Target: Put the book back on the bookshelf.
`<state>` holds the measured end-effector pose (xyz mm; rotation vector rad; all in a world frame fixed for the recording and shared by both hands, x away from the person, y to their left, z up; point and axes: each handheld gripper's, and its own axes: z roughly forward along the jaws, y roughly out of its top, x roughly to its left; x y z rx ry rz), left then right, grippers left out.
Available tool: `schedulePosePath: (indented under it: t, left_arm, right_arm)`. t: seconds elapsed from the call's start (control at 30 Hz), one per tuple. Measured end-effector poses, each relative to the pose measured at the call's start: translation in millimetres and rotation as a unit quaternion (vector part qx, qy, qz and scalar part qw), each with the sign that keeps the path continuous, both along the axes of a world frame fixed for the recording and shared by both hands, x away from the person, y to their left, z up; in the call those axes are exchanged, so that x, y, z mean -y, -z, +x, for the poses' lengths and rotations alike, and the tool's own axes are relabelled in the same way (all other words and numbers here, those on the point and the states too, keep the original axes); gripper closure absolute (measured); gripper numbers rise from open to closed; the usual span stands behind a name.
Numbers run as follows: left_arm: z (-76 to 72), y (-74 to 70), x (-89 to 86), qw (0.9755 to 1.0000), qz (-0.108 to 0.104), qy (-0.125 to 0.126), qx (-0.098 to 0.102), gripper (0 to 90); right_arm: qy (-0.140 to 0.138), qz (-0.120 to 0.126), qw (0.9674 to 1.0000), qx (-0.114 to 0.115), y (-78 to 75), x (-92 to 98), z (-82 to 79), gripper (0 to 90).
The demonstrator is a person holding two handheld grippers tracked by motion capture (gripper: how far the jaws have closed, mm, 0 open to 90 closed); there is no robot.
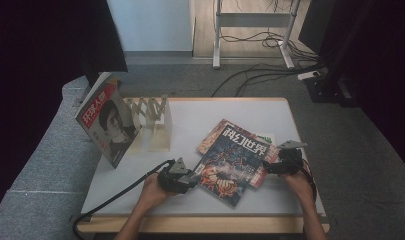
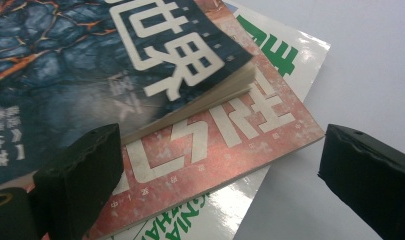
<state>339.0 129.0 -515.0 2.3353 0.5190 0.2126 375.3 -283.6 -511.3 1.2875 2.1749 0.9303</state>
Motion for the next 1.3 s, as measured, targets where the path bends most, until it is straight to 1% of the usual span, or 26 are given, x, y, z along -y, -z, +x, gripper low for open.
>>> schedulePosePath:
  t: [0.07,0.27,0.4,0.5,0.53,0.6,0.83,0.87,0.9,0.97,1.0,1.03,1.1,1.3]
  left_arm:
    - [-0.1,-0.1,2.3,1.0,-0.003,0.001,0.001,48.1]
    - [0.8,2.4,4.6,0.9996,-0.027,-0.001,-0.008,51.3]
    - [2.6,3.1,5.8,0.9992,-0.037,-0.001,-0.011,51.9]
    - [3.2,0.6,13.0,0.9999,-0.017,-0.001,-0.001,51.9]
    - [4.0,-0.2,15.1,0.9998,-0.018,-0.002,-0.002,51.9]
    - [6.7,-0.1,15.3,0.9993,-0.036,-0.004,-0.009,52.1]
    - [10.7,4.3,17.7,0.998,-0.06,-0.01,-0.016,52.6]
    - [11.2,4.6,18.1,0.998,-0.061,-0.01,-0.016,52.7]
    - [11.7,4.2,19.5,0.9983,-0.055,-0.009,-0.016,52.7]
    - [12.5,2.1,23.7,0.999,-0.043,-0.008,-0.01,52.6]
    - [13.7,1.1,25.4,0.999,-0.042,-0.008,-0.012,52.6]
    - [14.8,1.0,26.1,0.9989,-0.045,-0.008,-0.012,52.6]
    - [17.7,2.6,26.2,0.9982,-0.056,-0.008,-0.019,52.6]
    - [22.5,5.8,27.4,0.9967,-0.075,-0.013,-0.026,53.0]
  right_arm:
    - [0.001,0.0,1.0,-0.001,-0.1,0.1,0.4,3.6]
    - [0.009,-0.011,0.9999,-0.001,-1.8,2.9,4.8,3.9]
    - [0.014,-0.013,0.9998,-0.002,-2.4,5.1,7.4,4.1]
    - [0.018,-0.013,0.9997,-0.003,-2.6,7.3,8.2,4.6]
    - [0.02,-0.014,0.9997,-0.002,-2.7,8.5,8.4,4.8]
    - [0.023,-0.009,0.9997,-0.003,-2.9,11.4,8.4,4.9]
    - [0.027,-0.007,0.9996,-0.004,-2.4,17.1,8.4,4.9]
    - [0.028,-0.007,0.9996,-0.005,-2.4,17.6,8.6,4.9]
    - [0.028,-0.007,0.9996,-0.005,-2.4,18.2,8.9,4.9]
    - [0.029,-0.009,0.9995,-0.005,-2.6,19.2,9.7,4.9]
    - [0.031,-0.011,0.9994,-0.005,-2.9,20.0,10.1,5.1]
    - [0.034,-0.011,0.9994,-0.005,-3.1,20.9,10.5,5.2]
    - [0.035,-0.011,0.9993,-0.005,-3.3,23.4,11.3,5.3]
    - [0.038,-0.009,0.9992,-0.008,-3.1,27.9,13.9,5.0]
